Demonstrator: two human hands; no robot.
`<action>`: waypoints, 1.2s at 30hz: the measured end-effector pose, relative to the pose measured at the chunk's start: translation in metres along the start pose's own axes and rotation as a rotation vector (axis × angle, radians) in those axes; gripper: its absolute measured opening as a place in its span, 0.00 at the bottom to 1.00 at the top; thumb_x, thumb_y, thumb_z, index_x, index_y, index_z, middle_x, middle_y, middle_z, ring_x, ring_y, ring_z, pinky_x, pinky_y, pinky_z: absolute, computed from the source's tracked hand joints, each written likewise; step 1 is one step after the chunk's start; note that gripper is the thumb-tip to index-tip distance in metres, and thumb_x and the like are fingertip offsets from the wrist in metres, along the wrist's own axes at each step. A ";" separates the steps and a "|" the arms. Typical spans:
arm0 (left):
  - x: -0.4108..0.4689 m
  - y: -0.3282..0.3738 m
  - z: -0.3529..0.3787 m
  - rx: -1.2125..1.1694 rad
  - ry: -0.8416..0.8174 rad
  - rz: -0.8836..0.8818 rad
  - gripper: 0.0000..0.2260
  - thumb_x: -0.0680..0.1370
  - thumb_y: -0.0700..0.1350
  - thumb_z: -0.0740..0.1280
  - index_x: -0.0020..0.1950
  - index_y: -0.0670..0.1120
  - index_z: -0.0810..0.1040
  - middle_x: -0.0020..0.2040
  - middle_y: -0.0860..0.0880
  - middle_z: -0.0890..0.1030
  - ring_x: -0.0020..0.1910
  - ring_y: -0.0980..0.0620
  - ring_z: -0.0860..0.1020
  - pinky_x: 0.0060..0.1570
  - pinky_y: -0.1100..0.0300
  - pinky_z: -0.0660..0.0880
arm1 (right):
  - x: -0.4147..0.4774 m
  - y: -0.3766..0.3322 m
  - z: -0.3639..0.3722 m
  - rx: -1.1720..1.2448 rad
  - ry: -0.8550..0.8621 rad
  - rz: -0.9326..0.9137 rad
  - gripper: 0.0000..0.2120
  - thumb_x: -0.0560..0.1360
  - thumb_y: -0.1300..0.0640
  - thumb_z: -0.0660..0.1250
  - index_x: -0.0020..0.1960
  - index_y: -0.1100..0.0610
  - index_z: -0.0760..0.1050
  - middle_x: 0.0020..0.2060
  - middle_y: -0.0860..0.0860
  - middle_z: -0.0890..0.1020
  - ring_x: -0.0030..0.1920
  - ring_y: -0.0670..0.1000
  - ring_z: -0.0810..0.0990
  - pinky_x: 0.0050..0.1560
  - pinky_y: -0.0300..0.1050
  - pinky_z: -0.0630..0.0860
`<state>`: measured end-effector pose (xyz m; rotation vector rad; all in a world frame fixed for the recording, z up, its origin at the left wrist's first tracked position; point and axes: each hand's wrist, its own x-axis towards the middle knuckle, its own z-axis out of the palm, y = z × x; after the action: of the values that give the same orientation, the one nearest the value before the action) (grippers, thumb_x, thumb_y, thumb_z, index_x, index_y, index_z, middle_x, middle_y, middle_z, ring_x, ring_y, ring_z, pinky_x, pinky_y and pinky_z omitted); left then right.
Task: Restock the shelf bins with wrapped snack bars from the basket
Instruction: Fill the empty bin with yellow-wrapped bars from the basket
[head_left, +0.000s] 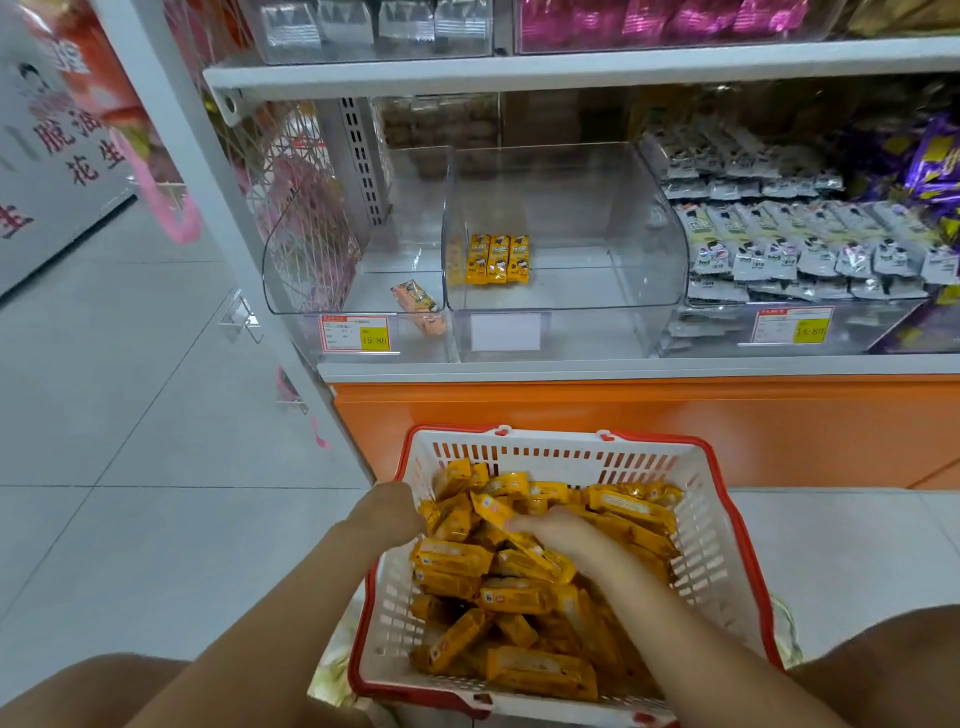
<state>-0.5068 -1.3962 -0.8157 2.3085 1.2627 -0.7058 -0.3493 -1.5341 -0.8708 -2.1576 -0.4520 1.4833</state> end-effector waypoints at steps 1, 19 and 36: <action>-0.001 0.004 -0.007 -0.066 -0.035 0.002 0.13 0.78 0.52 0.65 0.52 0.41 0.74 0.47 0.48 0.73 0.44 0.53 0.74 0.41 0.63 0.70 | -0.008 -0.003 -0.005 0.190 -0.070 -0.013 0.35 0.72 0.44 0.71 0.73 0.58 0.64 0.72 0.57 0.68 0.64 0.56 0.74 0.60 0.49 0.72; -0.049 0.079 -0.037 -1.089 -0.032 0.403 0.12 0.75 0.49 0.70 0.55 0.44 0.81 0.49 0.47 0.85 0.47 0.53 0.83 0.45 0.62 0.80 | -0.100 -0.047 -0.055 0.471 -0.016 -0.669 0.20 0.73 0.43 0.65 0.63 0.49 0.76 0.58 0.48 0.82 0.58 0.46 0.80 0.59 0.49 0.77; -0.036 0.098 -0.071 -1.196 -0.089 0.510 0.22 0.71 0.59 0.67 0.57 0.45 0.78 0.48 0.47 0.85 0.46 0.50 0.84 0.43 0.58 0.79 | -0.097 -0.059 -0.063 0.570 0.334 -0.780 0.10 0.77 0.50 0.63 0.57 0.50 0.77 0.48 0.50 0.84 0.51 0.53 0.82 0.57 0.56 0.78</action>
<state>-0.4230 -1.4275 -0.7268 1.4256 0.6589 0.1462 -0.3251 -1.5485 -0.7441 -1.4684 -0.5720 0.6862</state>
